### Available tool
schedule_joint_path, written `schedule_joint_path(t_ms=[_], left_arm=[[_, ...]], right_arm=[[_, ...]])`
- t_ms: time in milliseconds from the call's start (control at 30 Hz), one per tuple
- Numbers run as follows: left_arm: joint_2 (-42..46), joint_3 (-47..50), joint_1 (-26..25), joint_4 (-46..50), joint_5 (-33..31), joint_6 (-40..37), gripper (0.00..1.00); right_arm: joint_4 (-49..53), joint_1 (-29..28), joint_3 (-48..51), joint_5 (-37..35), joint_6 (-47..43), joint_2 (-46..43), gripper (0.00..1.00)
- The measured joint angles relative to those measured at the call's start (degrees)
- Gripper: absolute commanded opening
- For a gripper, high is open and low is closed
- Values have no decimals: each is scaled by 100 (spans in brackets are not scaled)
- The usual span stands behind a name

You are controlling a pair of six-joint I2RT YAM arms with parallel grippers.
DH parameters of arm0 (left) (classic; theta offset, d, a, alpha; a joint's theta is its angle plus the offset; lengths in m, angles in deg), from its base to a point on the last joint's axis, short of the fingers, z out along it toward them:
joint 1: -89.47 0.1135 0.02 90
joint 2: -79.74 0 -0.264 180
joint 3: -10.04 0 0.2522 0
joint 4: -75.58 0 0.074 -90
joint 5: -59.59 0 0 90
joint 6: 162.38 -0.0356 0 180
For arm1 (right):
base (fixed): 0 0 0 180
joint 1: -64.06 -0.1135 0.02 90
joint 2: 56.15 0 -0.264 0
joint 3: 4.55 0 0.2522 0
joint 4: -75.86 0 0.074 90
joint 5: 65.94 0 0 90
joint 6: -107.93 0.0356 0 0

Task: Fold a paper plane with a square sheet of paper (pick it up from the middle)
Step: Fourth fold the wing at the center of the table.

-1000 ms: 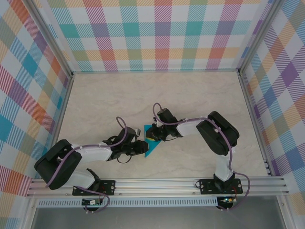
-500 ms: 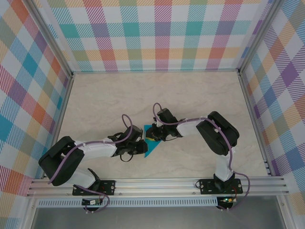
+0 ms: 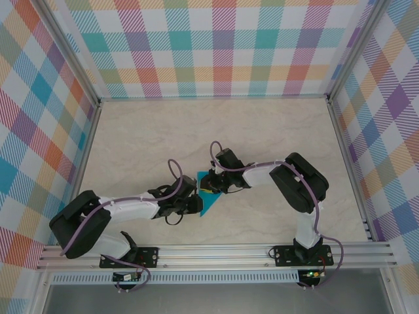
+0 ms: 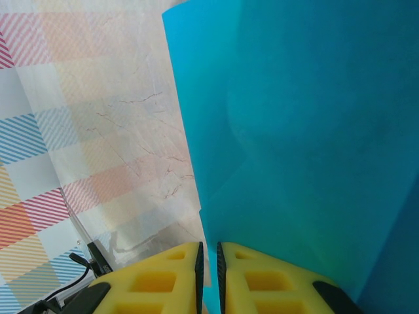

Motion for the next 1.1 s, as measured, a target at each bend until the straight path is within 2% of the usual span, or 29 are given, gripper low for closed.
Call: schedule_joint_path(t_ms=[167,333,933,1100], left_arm=[[815,170,-66,656,-48,122,24],[1211,146,-66,754,-50,238,24],[111,72,-50,-1327,625,988,24],[-92,164,-48,-1556,748,1025,24]], right_arm=[[0,0,0,-2,0,0,16],[0,0,0,-2,0,0,16],[-2,0,0,2,-2,11,16],[-2,0,0,2,0,11,16]])
